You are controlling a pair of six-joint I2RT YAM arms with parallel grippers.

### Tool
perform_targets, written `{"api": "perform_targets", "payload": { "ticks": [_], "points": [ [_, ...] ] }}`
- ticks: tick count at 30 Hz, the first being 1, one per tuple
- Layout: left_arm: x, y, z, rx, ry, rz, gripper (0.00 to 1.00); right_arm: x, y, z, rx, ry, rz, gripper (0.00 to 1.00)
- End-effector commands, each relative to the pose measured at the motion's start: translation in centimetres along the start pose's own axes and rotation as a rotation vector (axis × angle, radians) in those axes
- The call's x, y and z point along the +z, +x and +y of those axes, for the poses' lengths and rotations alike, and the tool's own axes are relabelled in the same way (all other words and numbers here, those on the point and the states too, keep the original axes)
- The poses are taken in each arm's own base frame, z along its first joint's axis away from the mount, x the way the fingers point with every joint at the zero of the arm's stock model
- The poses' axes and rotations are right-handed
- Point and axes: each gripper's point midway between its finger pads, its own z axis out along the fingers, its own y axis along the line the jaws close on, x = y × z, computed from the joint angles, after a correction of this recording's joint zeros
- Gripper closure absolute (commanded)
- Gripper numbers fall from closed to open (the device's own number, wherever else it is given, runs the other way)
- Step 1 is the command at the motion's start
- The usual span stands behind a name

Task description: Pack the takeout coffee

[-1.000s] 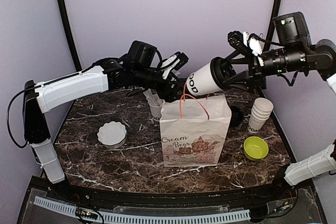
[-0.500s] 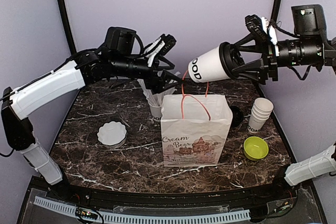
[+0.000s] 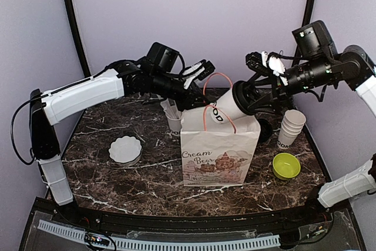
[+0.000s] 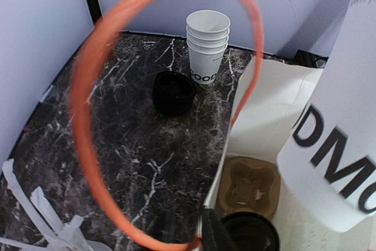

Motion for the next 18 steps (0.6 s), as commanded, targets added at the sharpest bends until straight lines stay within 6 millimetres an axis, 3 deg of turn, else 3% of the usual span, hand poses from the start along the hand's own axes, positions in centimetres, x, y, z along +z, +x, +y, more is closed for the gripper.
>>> {"api": "perform_targets", "payload": {
  "ticks": [1,8,13,18],
  "points": [
    [-3.1,-1.1,-1.8,0.013,0.031,-0.018,0.97,0.9,0.2,0.5,-0.004,-0.052,0.009,0.40],
    [-6.3,-0.4,-3.1,-0.012,0.009,-0.023,1.00,3.3,0.8,0.4,-0.032,-0.069,0.089,0.41],
    [-6.3,0.1,-3.2,-0.026,0.014,-0.017,0.99,4.4,1.8,0.0,-0.070,-0.036,0.156,0.42],
    [-5.6,0.0,-2.6,-0.026,-0.002,-0.008,0.79,5.0,2.3,0.4,-0.085,-0.035,0.179,0.42]
  ]
}}
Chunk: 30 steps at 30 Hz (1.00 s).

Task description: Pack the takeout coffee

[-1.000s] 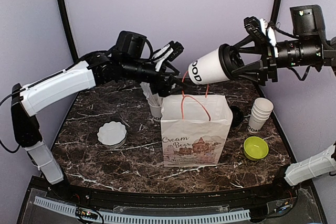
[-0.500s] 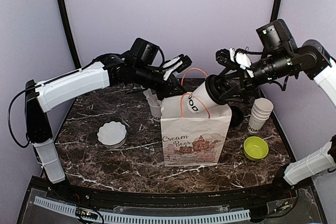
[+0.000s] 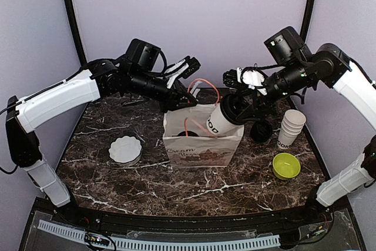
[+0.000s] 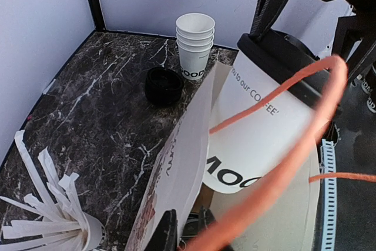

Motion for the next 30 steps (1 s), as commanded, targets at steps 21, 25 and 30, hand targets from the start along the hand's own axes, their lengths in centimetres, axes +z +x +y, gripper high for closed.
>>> {"api": "perform_targets", "payload": {
  "ticks": [21,25,30],
  "points": [
    [-7.0,-3.1,0.9,0.060,-0.265,-0.101,0.29,4.6,-0.8,2.3,-0.263,-0.047,0.179,0.44],
    [-9.2,-2.7,3.5,0.080,-0.460,-0.120,0.26,4.4,-2.0,1.6,-0.284,-0.068,0.198,0.44],
    [-12.7,-2.8,7.5,0.065,-0.706,-0.200,0.22,5.5,-1.8,2.6,-0.283,-0.090,0.280,0.45]
  ]
}}
